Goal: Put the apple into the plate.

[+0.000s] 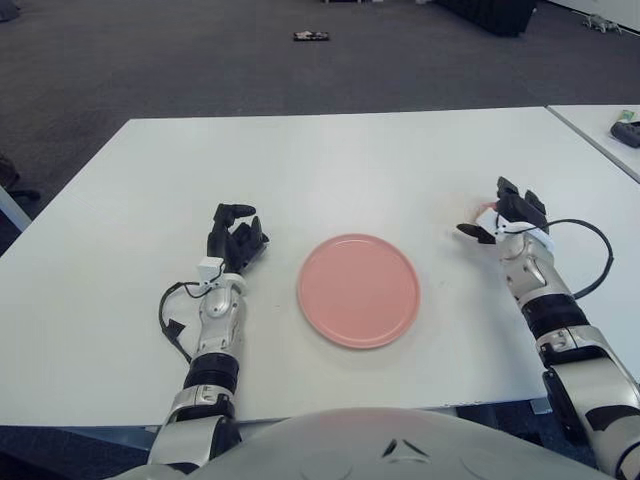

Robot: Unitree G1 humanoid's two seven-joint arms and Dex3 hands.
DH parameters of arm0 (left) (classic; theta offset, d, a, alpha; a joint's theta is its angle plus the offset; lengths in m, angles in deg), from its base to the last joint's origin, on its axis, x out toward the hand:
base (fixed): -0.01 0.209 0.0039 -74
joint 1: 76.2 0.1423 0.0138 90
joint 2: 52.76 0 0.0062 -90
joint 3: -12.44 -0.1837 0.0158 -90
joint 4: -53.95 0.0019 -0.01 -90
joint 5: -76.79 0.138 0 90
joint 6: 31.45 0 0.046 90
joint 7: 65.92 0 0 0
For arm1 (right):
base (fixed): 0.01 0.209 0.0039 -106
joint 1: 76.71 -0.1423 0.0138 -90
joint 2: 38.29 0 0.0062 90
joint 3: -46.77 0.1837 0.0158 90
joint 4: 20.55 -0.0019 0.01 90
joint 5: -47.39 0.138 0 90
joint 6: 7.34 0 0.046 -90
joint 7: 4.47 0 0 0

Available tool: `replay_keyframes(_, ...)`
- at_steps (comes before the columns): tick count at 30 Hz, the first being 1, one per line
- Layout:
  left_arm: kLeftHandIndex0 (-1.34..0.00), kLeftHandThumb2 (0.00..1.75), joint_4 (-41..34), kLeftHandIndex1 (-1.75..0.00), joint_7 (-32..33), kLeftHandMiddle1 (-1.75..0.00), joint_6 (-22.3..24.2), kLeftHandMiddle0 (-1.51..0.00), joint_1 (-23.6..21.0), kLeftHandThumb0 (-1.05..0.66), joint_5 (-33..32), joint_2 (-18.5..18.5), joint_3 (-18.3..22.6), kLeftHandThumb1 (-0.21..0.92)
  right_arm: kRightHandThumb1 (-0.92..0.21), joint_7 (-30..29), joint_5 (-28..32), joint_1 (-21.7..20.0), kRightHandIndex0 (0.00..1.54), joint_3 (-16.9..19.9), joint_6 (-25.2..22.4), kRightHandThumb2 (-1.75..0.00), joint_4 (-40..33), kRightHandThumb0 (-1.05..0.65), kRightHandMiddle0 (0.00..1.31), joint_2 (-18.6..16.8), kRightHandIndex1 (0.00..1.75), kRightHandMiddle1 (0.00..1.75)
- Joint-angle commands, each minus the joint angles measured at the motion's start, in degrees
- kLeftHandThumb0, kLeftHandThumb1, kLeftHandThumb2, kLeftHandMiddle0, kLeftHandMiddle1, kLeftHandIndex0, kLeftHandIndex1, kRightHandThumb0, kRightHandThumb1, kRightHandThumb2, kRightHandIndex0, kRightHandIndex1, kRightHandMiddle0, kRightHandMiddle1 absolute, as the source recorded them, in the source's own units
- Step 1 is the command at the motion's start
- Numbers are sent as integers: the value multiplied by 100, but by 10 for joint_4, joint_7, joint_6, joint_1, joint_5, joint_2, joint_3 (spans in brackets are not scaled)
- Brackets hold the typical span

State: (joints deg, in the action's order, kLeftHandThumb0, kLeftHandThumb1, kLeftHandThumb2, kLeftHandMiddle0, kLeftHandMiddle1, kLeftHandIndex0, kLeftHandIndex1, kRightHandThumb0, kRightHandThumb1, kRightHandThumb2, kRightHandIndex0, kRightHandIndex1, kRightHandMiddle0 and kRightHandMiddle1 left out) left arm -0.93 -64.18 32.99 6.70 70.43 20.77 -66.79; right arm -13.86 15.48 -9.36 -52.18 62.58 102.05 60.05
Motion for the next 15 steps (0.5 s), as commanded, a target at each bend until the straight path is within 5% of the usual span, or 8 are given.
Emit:
replay_keyframes(1, -33, 83, 19, -175, 5, -175, 26, -78, 29, -38, 6, -1, -2, 70, -75, 19, 7, 1, 0, -5, -25, -35, 11, -100, 0, -8, 0, 1)
replay_keyframes(15, -32, 83, 20, -175, -1, -175, 18, -76, 31, -38, -1, -2, -1, 71, -83, 10, 8, -38, 0, -1, -27, -27, 63, -104, 0, 1, 0, 0)
